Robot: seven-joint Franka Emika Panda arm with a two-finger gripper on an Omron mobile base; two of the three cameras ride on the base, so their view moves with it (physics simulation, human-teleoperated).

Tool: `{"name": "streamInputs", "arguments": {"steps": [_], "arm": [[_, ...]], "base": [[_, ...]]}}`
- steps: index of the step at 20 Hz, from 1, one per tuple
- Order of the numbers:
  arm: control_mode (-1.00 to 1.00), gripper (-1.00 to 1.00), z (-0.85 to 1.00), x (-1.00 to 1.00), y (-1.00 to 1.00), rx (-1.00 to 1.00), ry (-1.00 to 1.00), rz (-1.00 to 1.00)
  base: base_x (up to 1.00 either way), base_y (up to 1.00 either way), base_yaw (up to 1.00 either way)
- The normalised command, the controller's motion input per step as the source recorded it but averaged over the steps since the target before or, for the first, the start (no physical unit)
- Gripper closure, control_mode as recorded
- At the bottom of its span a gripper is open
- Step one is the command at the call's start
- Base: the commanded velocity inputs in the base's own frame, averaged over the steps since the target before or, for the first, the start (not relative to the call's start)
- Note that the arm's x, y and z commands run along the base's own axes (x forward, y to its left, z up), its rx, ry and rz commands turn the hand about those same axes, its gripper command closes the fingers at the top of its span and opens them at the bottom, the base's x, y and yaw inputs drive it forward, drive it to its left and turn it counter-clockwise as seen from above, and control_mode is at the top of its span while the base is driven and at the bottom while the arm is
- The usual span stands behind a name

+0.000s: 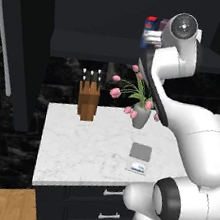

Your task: Pick the cereal and place it on the digital scale for weighing, and close the cabinet.

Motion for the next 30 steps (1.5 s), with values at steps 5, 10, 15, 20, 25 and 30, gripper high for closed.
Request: {"name": "streamInputs", "arguments": {"steps": [5, 10, 15, 20, 25, 30], "arm": [[-1.0, -1.0, 0.0, 0.5, -0.01, 0.0, 0.0, -0.02], [-1.0, -1.0, 0.0, 0.41, 0.0, 0.0, 0.0, -0.03], [-1.0, -1.0, 0.0, 0.26, 0.0, 0.0, 0.0, -0.02], [-1.0, -1.0, -0.04, 0.21, 0.0, 0.0, 0.0, 0.0], [-1.0, -1.0, 0.0, 0.31, 0.0, 0.0, 0.01, 0.0], [-1.0, -1.0, 0.0, 0.19, 0.0, 0.0, 0.0, 0.0]], "base": [[0.0, 0.0, 0.0], [0.0, 0.0, 0.0], [0.0, 0.0, 0.0], [0.0, 0.0, 0.0], [0.0, 0.0, 0.0], [0.0, 0.0, 0.0]]}}
